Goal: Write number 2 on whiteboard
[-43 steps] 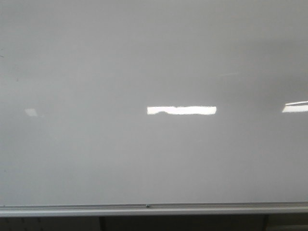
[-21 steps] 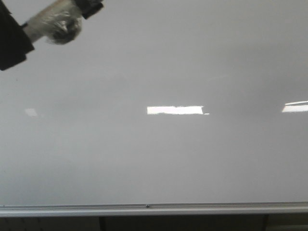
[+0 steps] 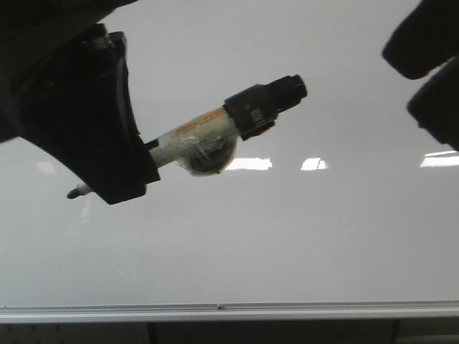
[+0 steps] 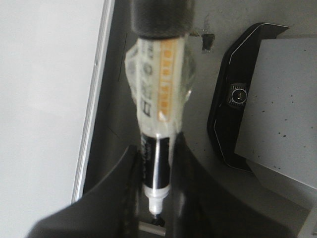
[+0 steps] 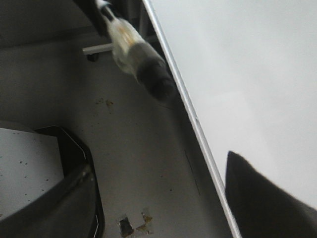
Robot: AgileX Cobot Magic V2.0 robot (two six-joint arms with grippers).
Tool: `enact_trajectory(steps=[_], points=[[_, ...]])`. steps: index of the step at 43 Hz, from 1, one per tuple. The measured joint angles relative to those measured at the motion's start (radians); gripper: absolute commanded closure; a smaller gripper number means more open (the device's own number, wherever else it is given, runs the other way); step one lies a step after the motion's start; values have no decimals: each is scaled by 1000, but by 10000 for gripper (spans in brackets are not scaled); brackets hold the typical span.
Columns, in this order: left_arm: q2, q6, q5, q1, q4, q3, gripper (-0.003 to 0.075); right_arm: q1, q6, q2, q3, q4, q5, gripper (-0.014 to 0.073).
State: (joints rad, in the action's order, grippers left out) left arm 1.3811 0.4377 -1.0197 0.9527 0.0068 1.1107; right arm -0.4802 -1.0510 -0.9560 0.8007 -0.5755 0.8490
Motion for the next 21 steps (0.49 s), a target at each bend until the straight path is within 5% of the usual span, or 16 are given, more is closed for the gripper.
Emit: enact_trajectory(steps=[21], points=[[0, 24, 65, 47, 4, 0, 733, -104, -197, -175, 73, -127, 18, 40]])
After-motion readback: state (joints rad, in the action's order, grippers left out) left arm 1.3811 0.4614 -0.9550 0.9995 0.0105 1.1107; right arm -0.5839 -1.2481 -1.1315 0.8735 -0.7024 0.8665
